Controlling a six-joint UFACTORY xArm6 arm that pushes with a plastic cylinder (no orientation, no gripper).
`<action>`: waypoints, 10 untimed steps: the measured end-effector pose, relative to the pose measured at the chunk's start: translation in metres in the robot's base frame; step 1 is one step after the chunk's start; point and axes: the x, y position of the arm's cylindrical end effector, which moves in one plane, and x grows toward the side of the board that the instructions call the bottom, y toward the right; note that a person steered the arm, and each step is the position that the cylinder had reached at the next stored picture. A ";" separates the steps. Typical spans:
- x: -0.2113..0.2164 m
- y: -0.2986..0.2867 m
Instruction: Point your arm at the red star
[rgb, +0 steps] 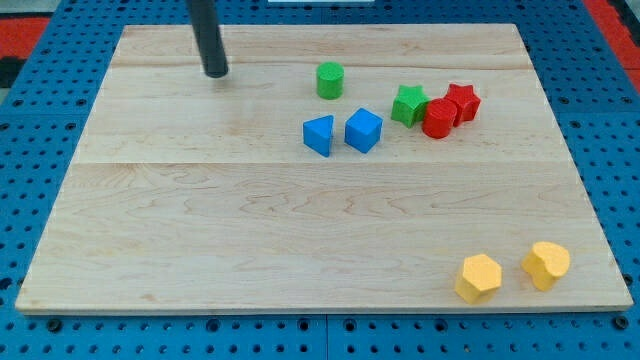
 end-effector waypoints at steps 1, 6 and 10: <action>0.000 0.033; -0.032 0.195; 0.022 0.336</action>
